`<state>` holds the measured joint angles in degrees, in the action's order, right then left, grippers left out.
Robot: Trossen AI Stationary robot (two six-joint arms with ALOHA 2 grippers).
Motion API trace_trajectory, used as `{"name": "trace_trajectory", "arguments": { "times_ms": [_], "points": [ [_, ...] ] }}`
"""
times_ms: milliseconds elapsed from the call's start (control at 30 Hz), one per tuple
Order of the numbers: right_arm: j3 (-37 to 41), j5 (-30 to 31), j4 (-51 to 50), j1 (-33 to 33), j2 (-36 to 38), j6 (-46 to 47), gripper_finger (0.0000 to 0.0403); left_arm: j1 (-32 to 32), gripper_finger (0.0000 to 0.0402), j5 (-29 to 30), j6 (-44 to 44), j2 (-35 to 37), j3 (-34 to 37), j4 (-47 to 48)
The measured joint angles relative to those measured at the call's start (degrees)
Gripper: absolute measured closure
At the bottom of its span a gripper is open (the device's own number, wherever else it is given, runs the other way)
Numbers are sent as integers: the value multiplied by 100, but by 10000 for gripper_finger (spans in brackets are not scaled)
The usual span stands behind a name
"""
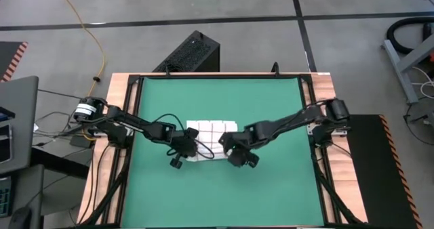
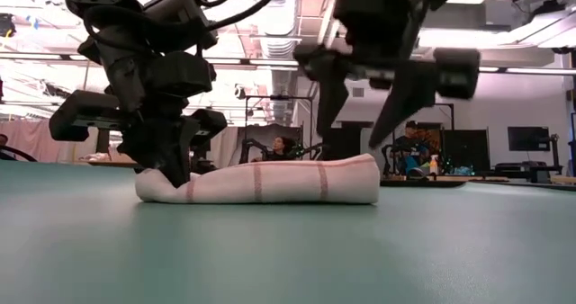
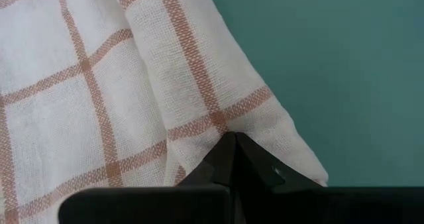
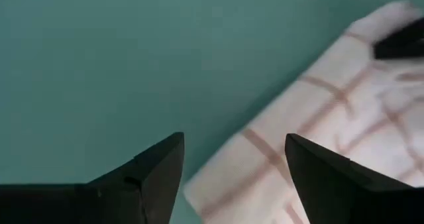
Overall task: Roll towel into tight, uniform cylinder
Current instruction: Roll the white patterned towel
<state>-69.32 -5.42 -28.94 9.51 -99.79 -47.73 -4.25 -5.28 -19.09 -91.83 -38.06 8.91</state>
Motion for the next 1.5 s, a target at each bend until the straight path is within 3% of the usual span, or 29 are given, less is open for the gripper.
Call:
{"name": "trace_trajectory", "arguments": {
  "times_ms": [233, 600, 1167, 1333, 1500],
  "points": [
    [-2, 581, 39, -133, -599, 473, 117, 11, 402, -60, -139, 0, 0, 5],
    [-7, 541, -252, -324, -199, 875, 117, 13, 402, -105, -297, 0, 0, 5],
    [6, 380, -152, -334, -269, 1194, 117, 24, 401, -116, -225, 0, 2, -7],
    [410, 187, 219, -376, -266, 1295, 117, 24, 401, -118, -227, 0, 2, -7],
    [1065, 420, 1107, -393, -266, 1326, 117, 24, 401, -118, -229, 0, 2, -7]
  ]
}}
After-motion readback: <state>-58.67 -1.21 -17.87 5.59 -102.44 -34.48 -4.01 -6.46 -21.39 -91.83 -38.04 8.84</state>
